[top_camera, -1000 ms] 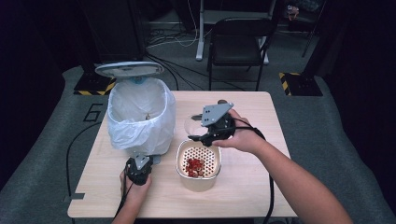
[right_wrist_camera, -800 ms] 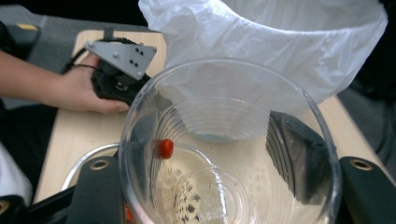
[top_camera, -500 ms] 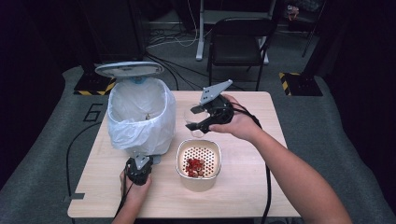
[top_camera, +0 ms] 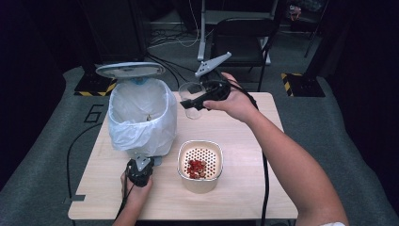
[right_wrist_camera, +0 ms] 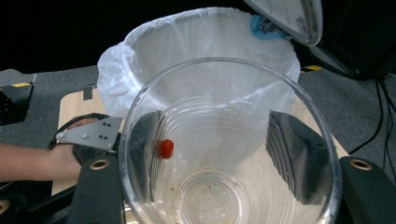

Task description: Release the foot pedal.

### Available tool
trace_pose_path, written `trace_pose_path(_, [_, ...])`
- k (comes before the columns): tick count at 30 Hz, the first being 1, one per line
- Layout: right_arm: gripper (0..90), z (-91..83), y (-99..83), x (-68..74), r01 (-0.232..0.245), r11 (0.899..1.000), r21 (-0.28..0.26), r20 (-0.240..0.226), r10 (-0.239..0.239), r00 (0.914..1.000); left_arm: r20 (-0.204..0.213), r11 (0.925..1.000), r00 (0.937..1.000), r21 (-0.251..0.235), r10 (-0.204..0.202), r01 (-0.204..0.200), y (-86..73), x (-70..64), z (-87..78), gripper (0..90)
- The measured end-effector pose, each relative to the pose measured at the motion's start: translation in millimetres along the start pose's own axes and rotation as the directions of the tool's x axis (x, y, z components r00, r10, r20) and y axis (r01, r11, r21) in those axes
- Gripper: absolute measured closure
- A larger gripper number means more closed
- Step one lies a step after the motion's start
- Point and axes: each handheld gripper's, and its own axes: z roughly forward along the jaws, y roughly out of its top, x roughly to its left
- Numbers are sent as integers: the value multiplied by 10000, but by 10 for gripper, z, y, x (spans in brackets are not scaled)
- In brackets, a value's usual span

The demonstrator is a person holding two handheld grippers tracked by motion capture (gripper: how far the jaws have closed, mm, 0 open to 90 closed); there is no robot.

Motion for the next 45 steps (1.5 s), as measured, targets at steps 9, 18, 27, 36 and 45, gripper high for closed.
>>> trace_pose_path(9, [365,131,259,-10,-123,9985,-535,14,124,9999,-5,10000,10000,2,5,-5,0,-1,0,900])
trace_pose_path(18, [366,396,547,101,-47,9980,-624,-232,32,9997,14,10000,10000,-4,-30,30,0,5,1,900])
trace_pose_path(27, [363,724,661,213,-207,9990,-406,7,207,9998,35,10000,10000,8,-53,53,0,6,0,900])
trace_pose_path(36, [353,957,657,240,-670,9969,-411,536,692,9962,48,10000,10000,4,-70,69,0,6,1,900])
trace_pose_path(45, [349,1163,669,321,-988,9942,-422,1036,1027,9893,38,10000,10000,8,-51,51,0,8,0,900])
